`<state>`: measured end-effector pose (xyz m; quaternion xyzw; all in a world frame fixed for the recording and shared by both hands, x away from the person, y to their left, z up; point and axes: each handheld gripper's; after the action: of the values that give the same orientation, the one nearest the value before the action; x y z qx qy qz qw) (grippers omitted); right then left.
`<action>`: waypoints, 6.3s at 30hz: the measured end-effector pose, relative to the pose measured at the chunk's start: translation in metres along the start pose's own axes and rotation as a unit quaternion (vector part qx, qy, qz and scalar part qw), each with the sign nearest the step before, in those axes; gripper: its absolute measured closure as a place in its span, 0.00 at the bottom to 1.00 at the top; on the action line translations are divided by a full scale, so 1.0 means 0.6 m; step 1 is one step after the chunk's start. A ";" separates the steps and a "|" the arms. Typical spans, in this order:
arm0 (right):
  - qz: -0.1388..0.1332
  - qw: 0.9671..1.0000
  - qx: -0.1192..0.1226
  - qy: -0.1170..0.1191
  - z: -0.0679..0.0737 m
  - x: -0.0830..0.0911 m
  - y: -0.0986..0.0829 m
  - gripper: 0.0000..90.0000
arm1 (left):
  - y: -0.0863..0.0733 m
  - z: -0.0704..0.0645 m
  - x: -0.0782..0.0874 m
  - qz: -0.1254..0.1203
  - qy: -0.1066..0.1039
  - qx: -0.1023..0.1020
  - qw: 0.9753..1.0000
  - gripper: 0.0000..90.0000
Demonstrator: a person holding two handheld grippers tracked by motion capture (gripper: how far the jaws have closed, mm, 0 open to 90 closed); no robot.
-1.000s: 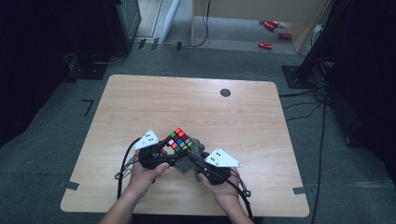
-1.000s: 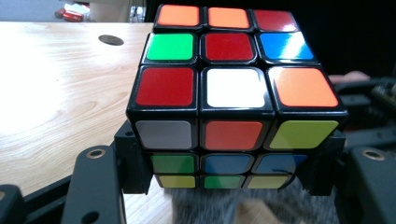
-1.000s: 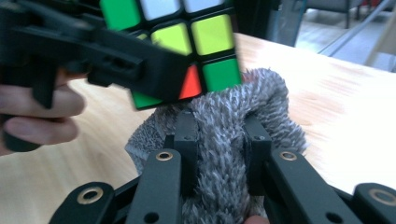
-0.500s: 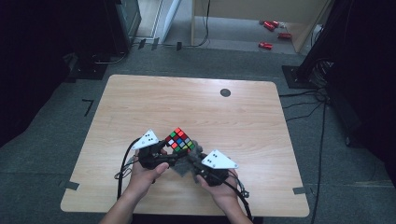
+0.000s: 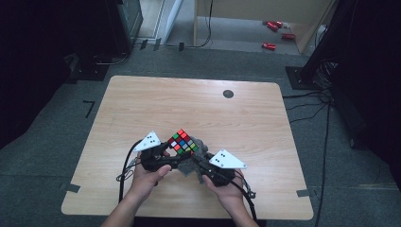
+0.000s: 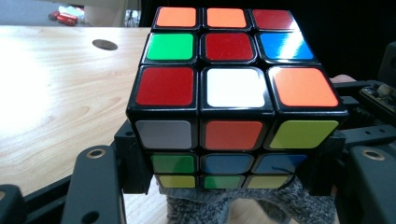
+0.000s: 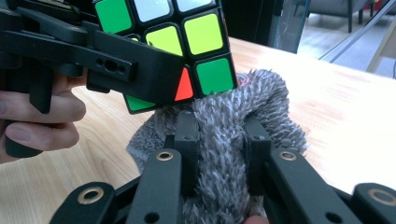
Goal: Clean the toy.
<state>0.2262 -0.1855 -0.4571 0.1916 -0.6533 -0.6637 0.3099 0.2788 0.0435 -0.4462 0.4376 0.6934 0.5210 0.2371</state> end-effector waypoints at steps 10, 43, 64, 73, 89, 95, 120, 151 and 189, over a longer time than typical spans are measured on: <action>-0.010 1.000 -0.006 0.008 -0.005 0.006 0.011 0.83 | 0.005 0.002 0.006 -0.008 -0.009 0.008 1.000 0.39; 0.016 0.999 -0.007 0.038 0.026 -0.009 -0.001 0.83 | 0.003 0.003 0.005 -0.006 -0.003 0.006 1.000 0.39; -0.005 0.999 -0.039 0.004 -0.006 0.000 0.006 0.83 | 0.001 -0.005 0.001 -0.006 -0.010 -0.001 1.000 0.39; 0.006 0.999 -0.031 0.017 0.003 -0.007 0.002 0.82 | 0.001 -0.003 0.002 -0.002 -0.006 -0.007 1.000 0.39; 0.001 0.999 -0.040 0.033 -0.001 -0.006 -0.003 0.82 | 0.002 0.001 0.003 -0.003 0.002 0.000 1.000 0.39; 0.014 0.997 -0.012 0.068 0.028 -0.017 -0.011 0.82 | 0.002 0.003 0.003 -0.002 0.007 0.003 1.000 0.39; 0.090 0.989 -0.065 -0.100 -0.128 0.011 -0.060 0.78 | -0.009 0.009 0.000 0.027 0.040 -0.042 0.998 0.39; 0.011 1.000 0.022 0.007 -0.028 -0.010 -0.027 0.17 | -0.002 0.005 0.000 0.010 0.026 0.011 1.000 0.39; -0.040 0.996 0.078 -0.035 -0.009 -0.009 -0.040 0.39 | 0.001 -0.013 -0.011 -0.010 0.009 0.044 0.999 0.27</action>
<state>0.2299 -0.1870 -0.4817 0.2175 -0.7054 -0.6288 0.2444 0.2761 0.0341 -0.4436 0.4360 0.7220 0.4918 0.2161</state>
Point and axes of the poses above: each handheld gripper's, and its own axes: x roughly backward along the jaws, y roughly out of its top, z roughly to its left, and after that the axes turned 11 degrees about -z, right-handed
